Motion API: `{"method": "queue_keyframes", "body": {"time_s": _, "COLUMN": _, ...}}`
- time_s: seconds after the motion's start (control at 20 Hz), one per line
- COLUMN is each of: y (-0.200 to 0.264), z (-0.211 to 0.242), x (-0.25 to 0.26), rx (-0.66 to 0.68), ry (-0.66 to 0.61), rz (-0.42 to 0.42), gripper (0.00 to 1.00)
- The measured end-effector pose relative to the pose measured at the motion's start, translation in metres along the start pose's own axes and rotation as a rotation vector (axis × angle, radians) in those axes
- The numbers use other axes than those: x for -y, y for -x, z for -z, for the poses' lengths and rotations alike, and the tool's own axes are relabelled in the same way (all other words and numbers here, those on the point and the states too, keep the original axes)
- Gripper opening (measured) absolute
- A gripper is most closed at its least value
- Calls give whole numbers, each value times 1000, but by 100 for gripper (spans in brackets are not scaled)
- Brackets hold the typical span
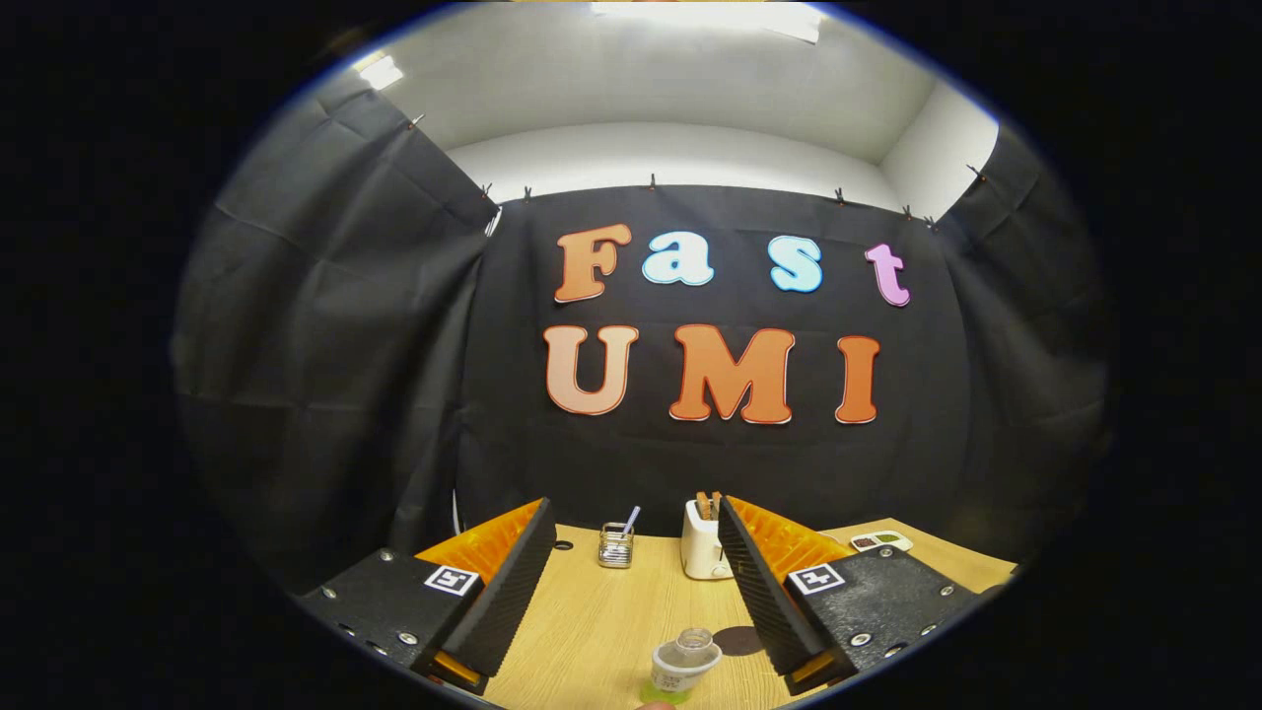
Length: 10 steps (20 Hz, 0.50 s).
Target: Take the bottle from table, then pour the juice into the cup, finally place the bottle on the coaster
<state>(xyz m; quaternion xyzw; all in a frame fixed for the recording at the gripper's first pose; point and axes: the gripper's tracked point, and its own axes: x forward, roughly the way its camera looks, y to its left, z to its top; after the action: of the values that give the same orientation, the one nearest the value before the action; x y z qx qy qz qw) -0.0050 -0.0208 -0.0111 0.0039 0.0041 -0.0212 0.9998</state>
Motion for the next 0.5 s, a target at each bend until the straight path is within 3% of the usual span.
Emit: {"method": "queue_keyframes", "body": {"time_s": 0.5, "y": -4, "z": 30, "x": 15, "rx": -25, "ry": 48, "rz": 69, "gripper": 98}}
